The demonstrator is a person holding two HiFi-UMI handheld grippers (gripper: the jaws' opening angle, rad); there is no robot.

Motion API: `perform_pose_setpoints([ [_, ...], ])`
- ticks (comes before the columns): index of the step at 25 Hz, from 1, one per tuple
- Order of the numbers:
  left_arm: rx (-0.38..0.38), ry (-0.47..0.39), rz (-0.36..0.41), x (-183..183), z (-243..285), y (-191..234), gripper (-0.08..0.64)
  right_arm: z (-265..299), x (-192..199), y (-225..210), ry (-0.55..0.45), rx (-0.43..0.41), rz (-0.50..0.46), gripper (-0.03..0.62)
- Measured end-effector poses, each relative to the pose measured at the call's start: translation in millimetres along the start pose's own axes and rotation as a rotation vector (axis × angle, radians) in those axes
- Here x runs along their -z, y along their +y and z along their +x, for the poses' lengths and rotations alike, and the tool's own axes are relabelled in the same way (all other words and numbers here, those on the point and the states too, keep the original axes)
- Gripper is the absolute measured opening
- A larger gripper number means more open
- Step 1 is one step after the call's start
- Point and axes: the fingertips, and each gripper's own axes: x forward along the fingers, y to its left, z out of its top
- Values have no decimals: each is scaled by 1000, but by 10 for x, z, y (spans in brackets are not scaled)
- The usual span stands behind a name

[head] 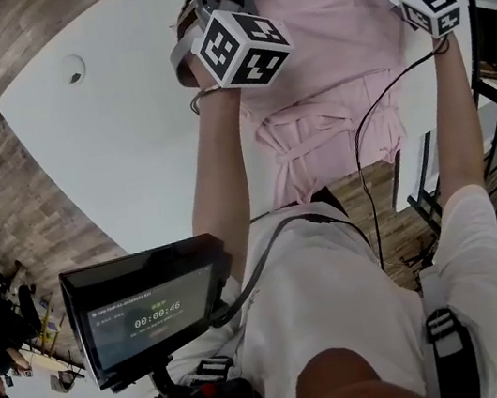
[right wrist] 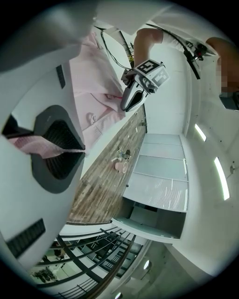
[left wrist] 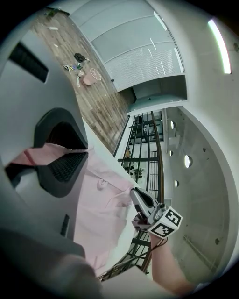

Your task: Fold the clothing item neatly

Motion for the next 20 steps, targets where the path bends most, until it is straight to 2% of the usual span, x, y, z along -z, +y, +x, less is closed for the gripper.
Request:
perform_pose_setpoints([
  [3,-13,-30,61,-62,-143,-84,29,-170,11,89,-8,8,-19,22],
  [6,-26,-61,153,-86,-272,-322,29,-419,181,194,-8,23,-51,21],
  [11,-33,-92,279,90,-471,-612,29,-636,373,423,-12,65,-85,23],
  [17,50,-56,399,406,-546,-939,29,-639,799,618,45,68,-35,23],
  [20,109,-39,406,507,-656,-1110,50,-743,1057,617,115,73,-30,41],
])
